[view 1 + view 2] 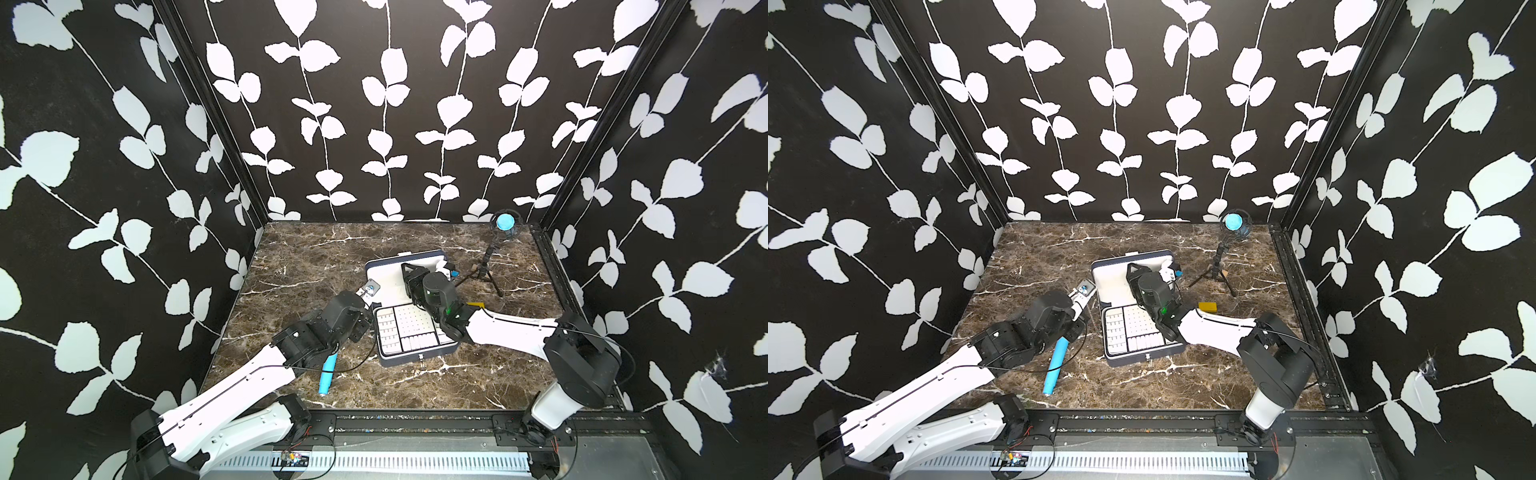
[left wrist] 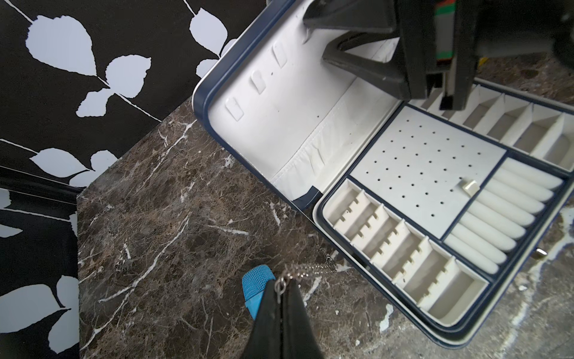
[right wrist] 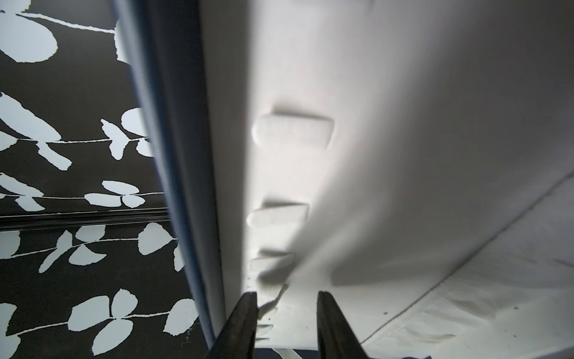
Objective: Put jewelry chain into jewelry box
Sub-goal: Open the fastener on the jewelry box.
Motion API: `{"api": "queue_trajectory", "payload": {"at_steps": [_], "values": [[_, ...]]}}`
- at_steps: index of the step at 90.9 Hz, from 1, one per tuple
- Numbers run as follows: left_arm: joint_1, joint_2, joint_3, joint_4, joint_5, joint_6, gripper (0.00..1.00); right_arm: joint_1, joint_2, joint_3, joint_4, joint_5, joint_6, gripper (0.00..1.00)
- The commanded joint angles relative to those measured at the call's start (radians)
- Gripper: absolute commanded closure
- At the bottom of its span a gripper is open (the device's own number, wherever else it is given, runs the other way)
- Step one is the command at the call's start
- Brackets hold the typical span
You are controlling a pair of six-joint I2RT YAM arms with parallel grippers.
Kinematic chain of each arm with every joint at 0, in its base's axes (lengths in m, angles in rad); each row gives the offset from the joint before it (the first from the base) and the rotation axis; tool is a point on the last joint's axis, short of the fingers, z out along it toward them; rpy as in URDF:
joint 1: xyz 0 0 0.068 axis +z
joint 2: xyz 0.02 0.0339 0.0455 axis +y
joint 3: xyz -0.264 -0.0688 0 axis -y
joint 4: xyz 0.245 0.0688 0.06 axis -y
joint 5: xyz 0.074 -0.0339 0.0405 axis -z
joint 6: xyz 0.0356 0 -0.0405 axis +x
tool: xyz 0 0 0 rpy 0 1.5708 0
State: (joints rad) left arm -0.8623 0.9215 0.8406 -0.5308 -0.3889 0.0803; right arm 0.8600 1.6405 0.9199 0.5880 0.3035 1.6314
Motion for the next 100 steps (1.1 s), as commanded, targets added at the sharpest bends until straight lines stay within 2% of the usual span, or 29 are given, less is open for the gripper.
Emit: {"api": "queue_trajectory", "payload": {"at_steps": [1,65,100], "values": [[0.003,-0.018,-0.011,0.019,0.001,0.009,0.99,0.011,-0.005,-0.031,-0.050,-0.004,-0.007,0.69],[0.003,-0.016,-0.013,0.020,0.001,0.011,0.99,0.016,0.005,-0.053,-0.059,-0.009,0.001,0.79],[0.003,-0.016,-0.014,0.021,0.002,0.012,0.99,0.015,0.009,-0.047,-0.050,-0.012,-0.007,0.79]]}}
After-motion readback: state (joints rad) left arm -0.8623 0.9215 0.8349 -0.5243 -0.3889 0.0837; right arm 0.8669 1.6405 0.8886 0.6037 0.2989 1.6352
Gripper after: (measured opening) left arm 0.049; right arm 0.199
